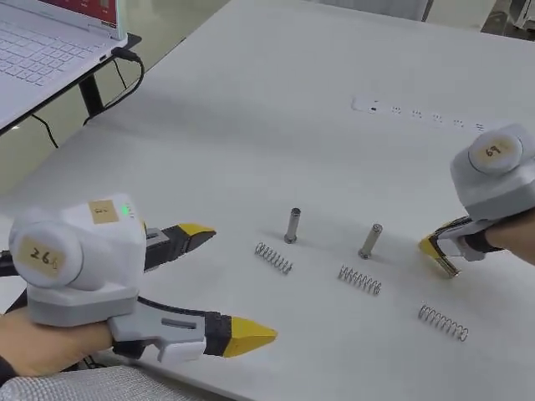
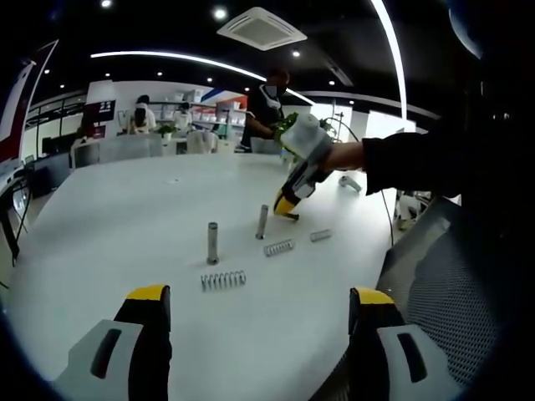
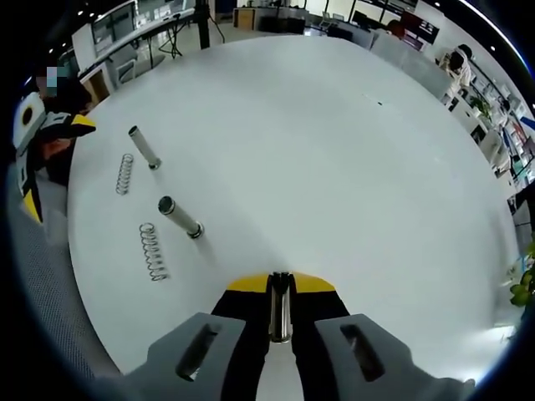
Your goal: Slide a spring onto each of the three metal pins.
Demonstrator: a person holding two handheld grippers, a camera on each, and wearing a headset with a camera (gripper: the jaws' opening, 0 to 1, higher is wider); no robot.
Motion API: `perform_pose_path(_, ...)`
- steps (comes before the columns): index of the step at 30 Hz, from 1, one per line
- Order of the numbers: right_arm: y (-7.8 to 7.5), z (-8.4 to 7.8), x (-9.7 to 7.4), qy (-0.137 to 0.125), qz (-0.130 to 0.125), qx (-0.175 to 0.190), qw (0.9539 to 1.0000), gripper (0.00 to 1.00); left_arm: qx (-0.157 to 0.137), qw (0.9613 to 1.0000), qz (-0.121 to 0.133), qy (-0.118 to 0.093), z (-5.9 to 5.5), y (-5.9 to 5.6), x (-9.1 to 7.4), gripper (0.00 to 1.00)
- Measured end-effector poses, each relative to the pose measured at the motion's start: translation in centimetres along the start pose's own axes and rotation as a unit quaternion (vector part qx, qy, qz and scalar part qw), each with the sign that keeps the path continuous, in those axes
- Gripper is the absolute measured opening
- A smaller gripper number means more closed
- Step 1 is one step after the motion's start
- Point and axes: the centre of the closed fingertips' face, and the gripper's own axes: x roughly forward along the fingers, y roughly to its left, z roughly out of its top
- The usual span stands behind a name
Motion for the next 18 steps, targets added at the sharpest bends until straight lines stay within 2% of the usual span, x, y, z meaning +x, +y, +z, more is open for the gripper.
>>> perform_pose_path(9,0.1,0.7,-1.5,-0.026,-0.009,0.011,0.9996,0.06,0.009,0.9999,-0.007,0.004,0.0,-0.3,0.1,0.84)
perform_pose_path(18,-0.1,0.6,-2.6,-0.040,-0.016,0.021,0.9989,0.06,0.013,0.9999,-0.009,0.004,0.0,-0.4,0.1,0.84)
